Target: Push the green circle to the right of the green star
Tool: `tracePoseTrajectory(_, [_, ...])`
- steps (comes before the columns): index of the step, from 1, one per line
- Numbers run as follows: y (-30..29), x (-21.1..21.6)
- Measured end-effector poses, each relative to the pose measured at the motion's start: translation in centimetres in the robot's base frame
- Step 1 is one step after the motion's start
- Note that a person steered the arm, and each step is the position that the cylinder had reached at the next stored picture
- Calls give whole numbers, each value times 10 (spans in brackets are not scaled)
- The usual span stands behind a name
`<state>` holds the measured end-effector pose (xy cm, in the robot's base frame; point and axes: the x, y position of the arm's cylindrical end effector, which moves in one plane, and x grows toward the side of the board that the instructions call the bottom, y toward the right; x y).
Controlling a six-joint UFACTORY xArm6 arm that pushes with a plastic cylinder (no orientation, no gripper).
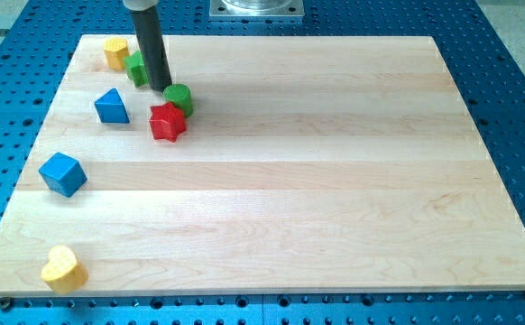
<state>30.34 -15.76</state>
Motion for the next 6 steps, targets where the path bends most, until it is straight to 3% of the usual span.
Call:
tracePoseTrajectory(1, [-13, -2])
tracePoseTrajectory(3, [122, 24])
tracePoseTrajectory(4, [42, 109])
tracePoseTrajectory(6, [42, 45])
